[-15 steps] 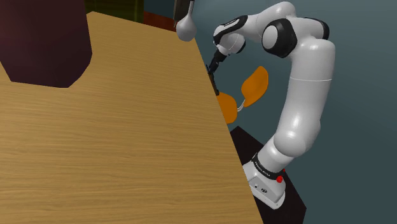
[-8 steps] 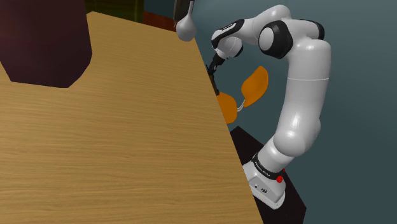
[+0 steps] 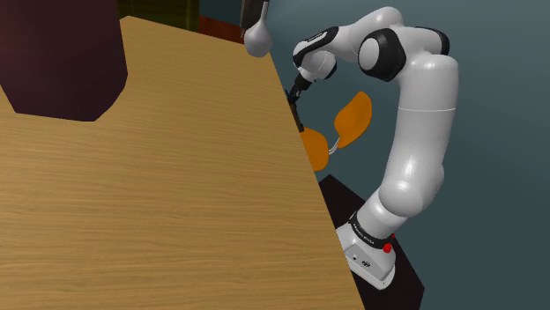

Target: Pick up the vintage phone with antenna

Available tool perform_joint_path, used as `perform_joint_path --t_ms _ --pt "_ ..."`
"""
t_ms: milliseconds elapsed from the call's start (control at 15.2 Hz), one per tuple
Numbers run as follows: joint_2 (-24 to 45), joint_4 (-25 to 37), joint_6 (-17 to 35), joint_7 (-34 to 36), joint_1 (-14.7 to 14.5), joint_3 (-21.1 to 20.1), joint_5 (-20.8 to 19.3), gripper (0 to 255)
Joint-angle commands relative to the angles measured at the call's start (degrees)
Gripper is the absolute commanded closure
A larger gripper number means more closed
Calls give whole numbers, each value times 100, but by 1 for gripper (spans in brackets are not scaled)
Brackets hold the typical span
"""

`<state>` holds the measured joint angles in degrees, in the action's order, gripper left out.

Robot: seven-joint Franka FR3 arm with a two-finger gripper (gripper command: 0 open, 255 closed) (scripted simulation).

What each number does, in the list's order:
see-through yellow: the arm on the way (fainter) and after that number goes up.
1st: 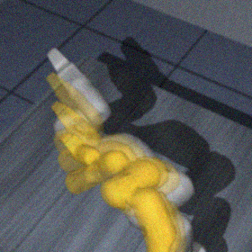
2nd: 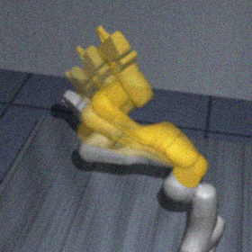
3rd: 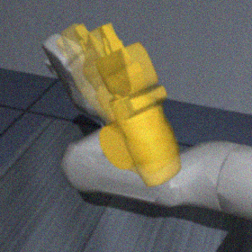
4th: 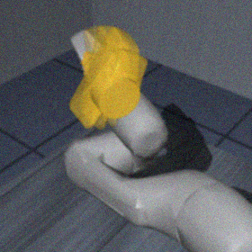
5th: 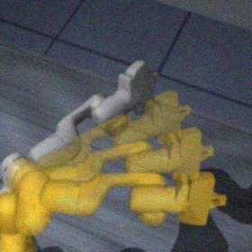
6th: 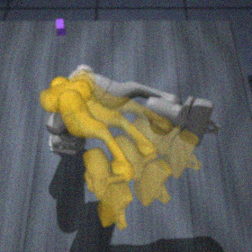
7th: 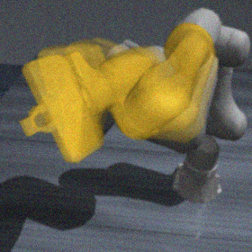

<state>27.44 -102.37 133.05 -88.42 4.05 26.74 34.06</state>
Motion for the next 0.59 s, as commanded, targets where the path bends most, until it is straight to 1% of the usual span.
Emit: perform_joint_path --t_ms 0,528 --pt "-28 22 -51 30 -9 20 -39 255" --pt "-338 193 -468 301 -99 173 -335 255"
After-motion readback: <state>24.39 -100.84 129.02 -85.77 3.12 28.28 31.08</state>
